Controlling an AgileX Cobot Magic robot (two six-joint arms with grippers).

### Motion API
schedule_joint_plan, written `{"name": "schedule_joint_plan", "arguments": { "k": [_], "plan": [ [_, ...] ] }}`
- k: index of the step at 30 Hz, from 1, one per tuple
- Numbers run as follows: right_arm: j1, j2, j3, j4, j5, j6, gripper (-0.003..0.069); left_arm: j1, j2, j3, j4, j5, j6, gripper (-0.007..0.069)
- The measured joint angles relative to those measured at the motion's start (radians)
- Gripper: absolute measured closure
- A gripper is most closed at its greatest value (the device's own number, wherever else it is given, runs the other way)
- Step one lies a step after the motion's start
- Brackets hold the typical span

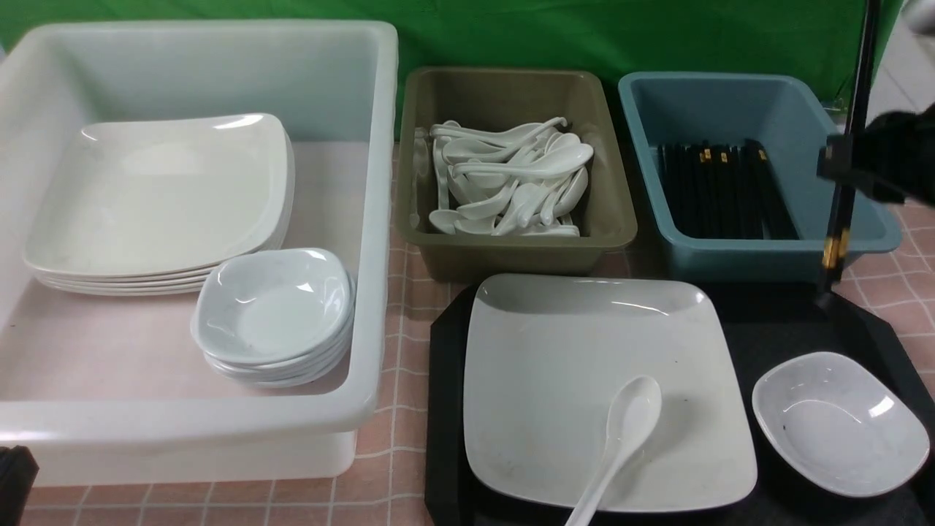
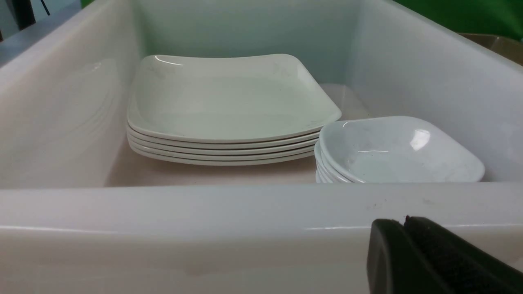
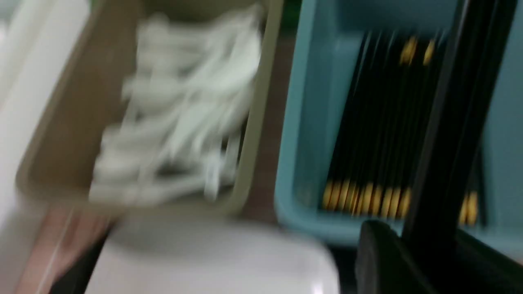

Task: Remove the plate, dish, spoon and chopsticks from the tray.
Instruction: Use the right arm to put the chopsticks into the small storage box on the right, then use the right arm to grab a soup spoon from the plate

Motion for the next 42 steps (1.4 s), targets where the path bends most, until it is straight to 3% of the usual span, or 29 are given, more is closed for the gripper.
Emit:
{"name": "schedule_joint_plan", "arguments": {
  "k": [6,16,19,23,27,30,33,35,37,42],
  "plan": [
    [0.000,0.225,-0.191,0.002,-0.147,-0.038,0.0489,0.000,0.000,0.000,0.000,0.000,0.000,0.0604],
    [-0.002,0.637,-0.550,0.003,-0.042,-0.082,0.0487,0.000,0.000,0.000,0.000,0.000,0.000,0.0604],
    [-0.002,0.698,-0.578,0.003,-0.039,-0.064,0.0440,0.000,0.000,0.000,0.000,0.000,0.000,0.0604],
    [-0.003,0.728,-0.581,0.003,0.021,-0.036,0.0296,0.000,0.000,0.000,0.000,0.000,0.000,0.0604],
    [-0.003,0.715,-0.612,0.003,0.127,0.011,0.0286,0.000,0.000,0.000,0.000,0.000,0.000,0.0604],
    [-0.003,0.660,-0.670,0.008,0.340,0.036,0.0384,0.000,0.000,0.000,0.000,0.000,0.000,0.0604],
    [-0.003,0.581,-0.720,0.034,0.601,0.038,0.0552,0.000,0.000,0.000,0.000,0.000,0.000,0.0604],
    [-0.002,0.539,-0.728,0.046,0.738,0.047,0.0608,0.000,0.000,0.000,0.000,0.000,0.000,0.0604],
    [0.006,0.490,-0.715,0.052,0.865,0.079,0.0629,0.000,0.000,0.000,0.000,0.000,0.000,0.0604],
    [0.061,0.394,-0.595,0.054,0.864,0.166,0.0616,0.000,0.000,0.000,0.000,0.001,0.000,0.0604]
  ]
}}
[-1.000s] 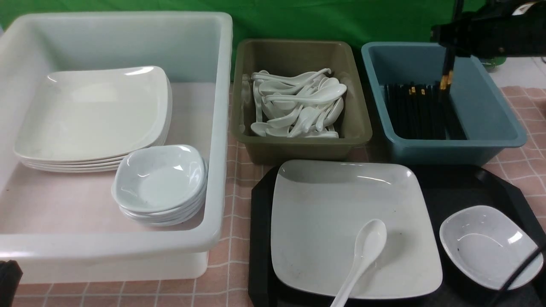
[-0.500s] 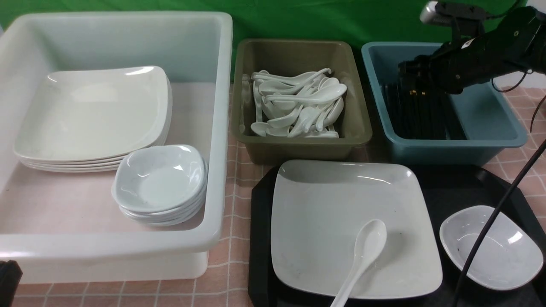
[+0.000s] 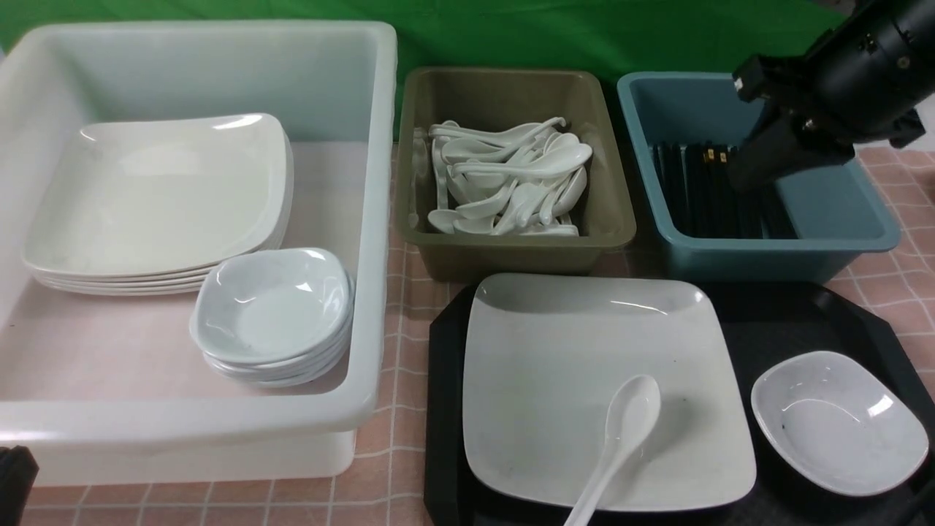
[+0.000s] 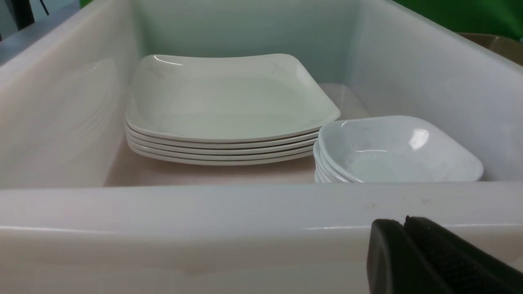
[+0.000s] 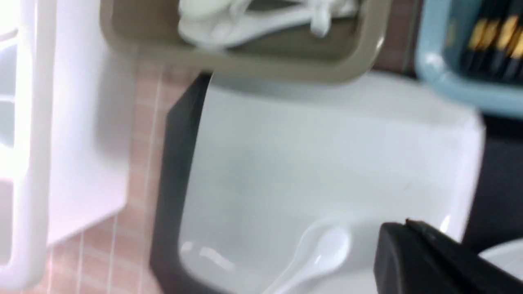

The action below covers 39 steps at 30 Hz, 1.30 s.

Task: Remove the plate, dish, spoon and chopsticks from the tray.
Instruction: Use the right arm to grab a soup spoon from the plate

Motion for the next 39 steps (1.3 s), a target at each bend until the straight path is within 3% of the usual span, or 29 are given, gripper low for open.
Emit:
{"name": "schedule_joint_plan", "arguments": {
  "k": [5,11,12,15,25,33,39],
  "plan": [
    [0.133,-0.051,0.201,0.000,-0.002,0.049,0.0552,0.000,0.000,0.000,0.000,0.000,0.000,0.0604],
    [0.345,-0.052,0.396,-0.121,-0.025,0.083,0.0252,0.000,0.000,0.000,0.000,0.000,0.000,0.0604],
    [0.349,-0.052,0.398,-0.135,-0.032,0.083,0.0242,0.000,0.000,0.000,0.000,0.000,0.000,0.0604],
    [0.383,-0.052,0.419,-0.221,-0.114,0.112,0.0118,0.000,0.000,0.000,0.000,0.000,0.000,0.0604],
    [0.300,0.013,0.419,-0.300,-0.271,0.152,0.0089,0.000,0.000,0.000,0.000,0.000,0.000,0.0604],
    [0.293,0.104,0.419,-0.306,-0.409,0.156,0.0089,0.000,0.000,0.000,0.000,0.000,0.000,0.0604],
    [0.293,0.150,0.419,-0.306,-0.424,0.155,0.0090,0.000,0.000,0.000,0.000,0.000,0.000,0.0604]
  ]
}}
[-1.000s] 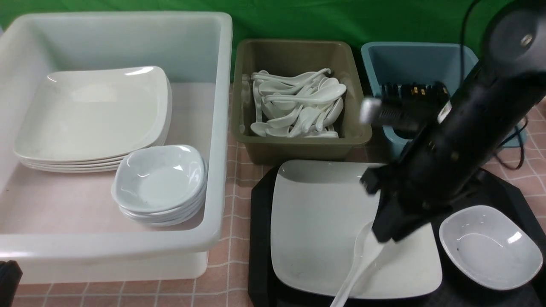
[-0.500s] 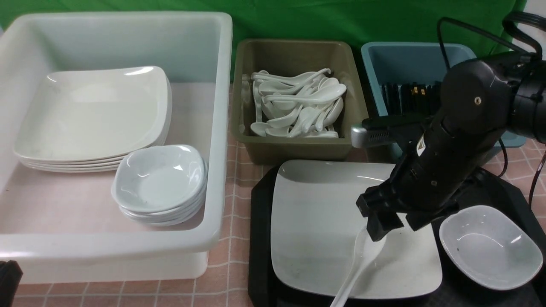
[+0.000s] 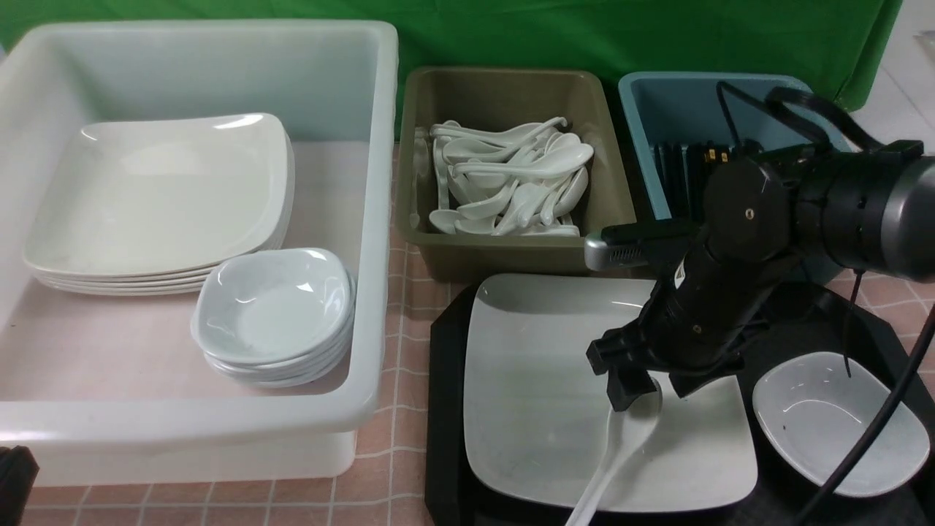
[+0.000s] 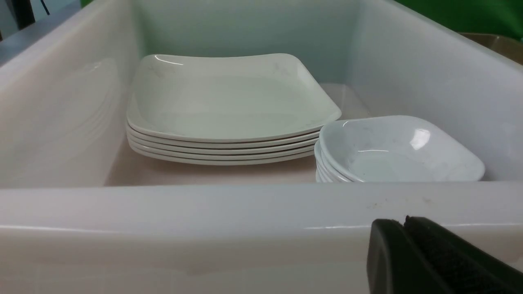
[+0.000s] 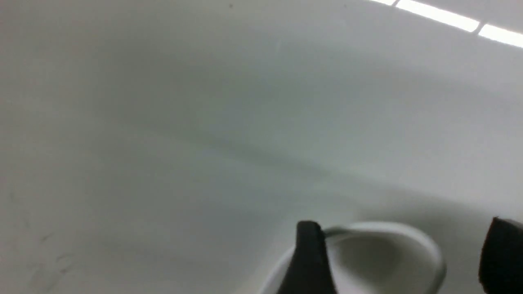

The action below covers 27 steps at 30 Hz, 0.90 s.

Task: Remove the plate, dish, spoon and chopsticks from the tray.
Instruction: Use the right arm to grab a soup spoon from the plate

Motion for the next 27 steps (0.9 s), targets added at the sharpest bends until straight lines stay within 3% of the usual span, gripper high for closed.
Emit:
{"name": "schedule_joint_plan", "arguments": {
  "k": [4,6,9,11,27],
  "plan": [
    [0.000,0.004,0.000,0.000,0.000,-0.003,0.0152,0.000,0.000,0.000,0.000,0.000,0.000,0.0604],
    [0.000,0.004,0.000,0.000,0.000,-0.007,0.0326,0.000,0.000,0.000,0.000,0.000,0.000,0.0604],
    [0.000,0.004,0.000,0.000,0.000,-0.008,0.0503,0.000,0.000,0.000,0.000,0.000,0.000,0.0604],
    [0.000,0.004,0.000,0.007,0.000,-0.009,0.0544,0.000,0.000,0.000,0.000,0.000,0.000,0.0604],
    [0.000,-0.096,-0.041,0.006,0.087,-0.021,0.0541,0.000,0.000,0.000,0.000,0.000,0.000,0.0604]
  ]
}}
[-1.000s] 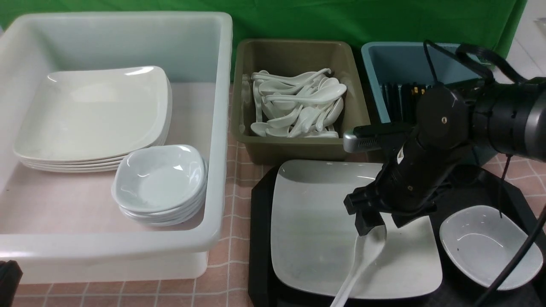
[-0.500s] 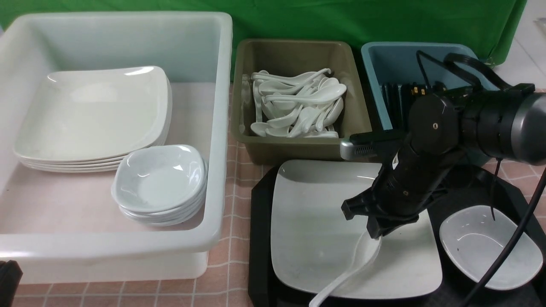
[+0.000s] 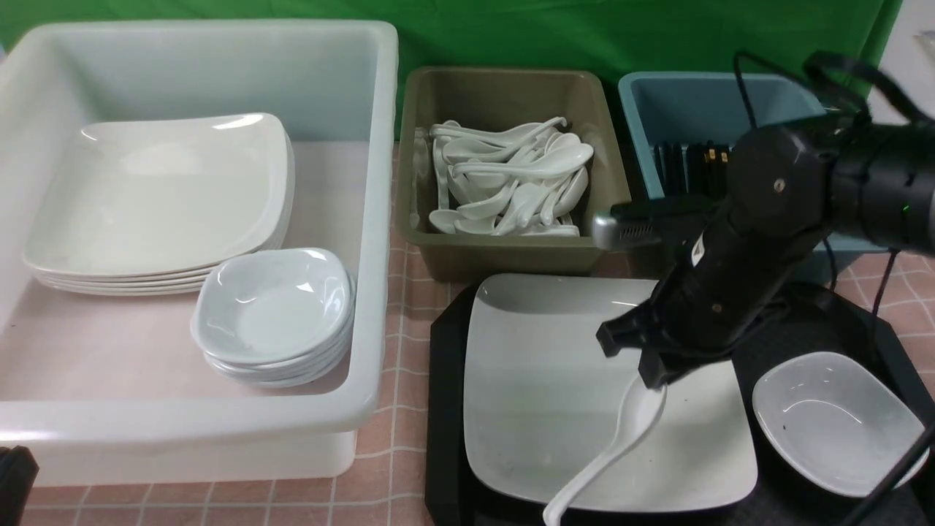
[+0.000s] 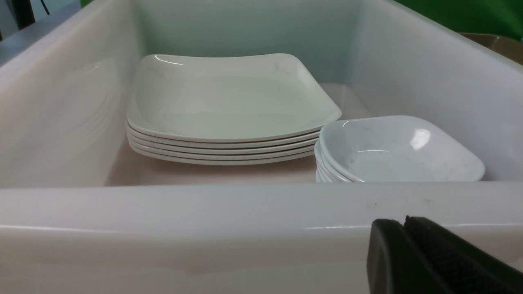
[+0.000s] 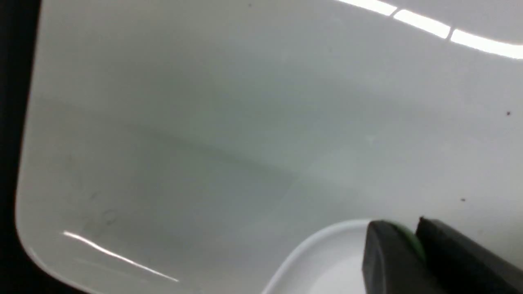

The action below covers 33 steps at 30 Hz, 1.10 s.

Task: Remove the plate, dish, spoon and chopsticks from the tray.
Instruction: Use the right arm to grab a soup spoon from the plate, then use the right arm to put the soup spoon into the small storage box in the middle

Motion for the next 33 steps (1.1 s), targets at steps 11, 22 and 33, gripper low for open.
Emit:
{"name": "schedule_joint_plan", "arguments": {
  "k": [11,22,33],
  "plan": [
    [0.000,-0.079,-0.261,-0.006,-0.061,0.000,0.0541,0.000,0.000,0.000,0.000,0.000,0.000,0.0604],
    [-0.014,0.064,-0.292,-0.013,-0.893,0.000,0.0541,0.000,0.000,0.000,0.000,0.000,0.000,0.0603],
    [-0.091,0.276,-0.291,0.000,-1.064,0.061,0.0333,0.000,0.000,0.000,0.000,0.000,0.000,0.0603]
  ]
}}
